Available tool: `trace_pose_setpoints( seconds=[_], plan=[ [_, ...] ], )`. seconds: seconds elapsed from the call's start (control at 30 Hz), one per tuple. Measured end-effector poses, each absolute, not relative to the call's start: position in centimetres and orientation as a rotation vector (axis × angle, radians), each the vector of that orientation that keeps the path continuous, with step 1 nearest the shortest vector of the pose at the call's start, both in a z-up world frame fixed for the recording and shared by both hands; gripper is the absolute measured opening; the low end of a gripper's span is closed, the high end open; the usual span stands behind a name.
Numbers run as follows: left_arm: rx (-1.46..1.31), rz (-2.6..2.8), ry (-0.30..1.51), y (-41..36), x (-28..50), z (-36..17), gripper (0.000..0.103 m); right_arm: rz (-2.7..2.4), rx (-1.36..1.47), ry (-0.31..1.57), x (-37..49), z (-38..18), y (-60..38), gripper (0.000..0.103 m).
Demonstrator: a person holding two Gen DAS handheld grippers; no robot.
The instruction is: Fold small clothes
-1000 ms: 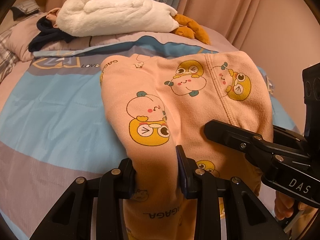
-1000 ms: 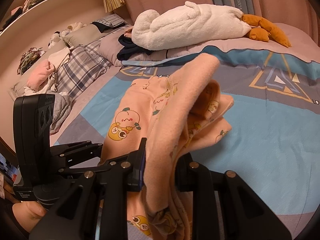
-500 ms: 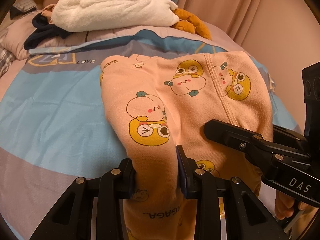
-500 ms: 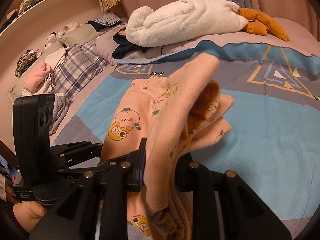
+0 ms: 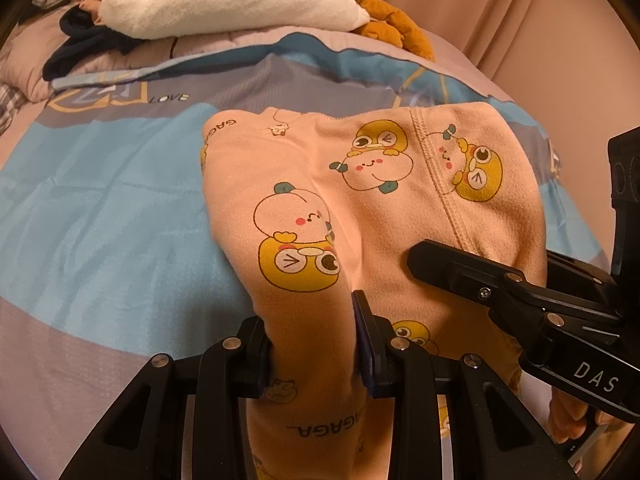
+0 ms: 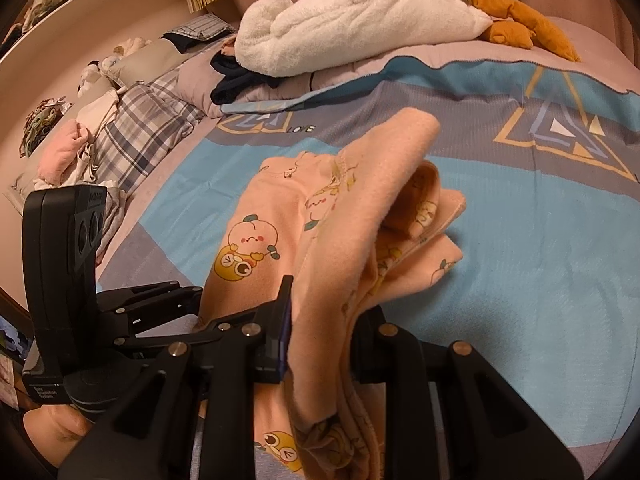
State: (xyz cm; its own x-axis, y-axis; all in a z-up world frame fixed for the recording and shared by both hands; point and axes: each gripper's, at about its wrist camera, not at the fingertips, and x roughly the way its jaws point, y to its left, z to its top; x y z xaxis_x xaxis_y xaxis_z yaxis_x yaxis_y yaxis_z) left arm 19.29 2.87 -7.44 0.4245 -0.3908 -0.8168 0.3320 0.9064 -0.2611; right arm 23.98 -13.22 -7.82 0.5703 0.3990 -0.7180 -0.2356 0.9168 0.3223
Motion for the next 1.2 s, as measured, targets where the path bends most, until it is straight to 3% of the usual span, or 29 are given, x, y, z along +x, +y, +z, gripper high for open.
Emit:
trace_pose_setpoints(
  seconds=[1.2],
  plan=[
    [-0.023, -0.441, 1.079, 2.3, 20.3, -7.8, 0.035, 0.333, 0.245, 0.979, 25.8, -10.2, -14.2, 0.026]
  ],
)
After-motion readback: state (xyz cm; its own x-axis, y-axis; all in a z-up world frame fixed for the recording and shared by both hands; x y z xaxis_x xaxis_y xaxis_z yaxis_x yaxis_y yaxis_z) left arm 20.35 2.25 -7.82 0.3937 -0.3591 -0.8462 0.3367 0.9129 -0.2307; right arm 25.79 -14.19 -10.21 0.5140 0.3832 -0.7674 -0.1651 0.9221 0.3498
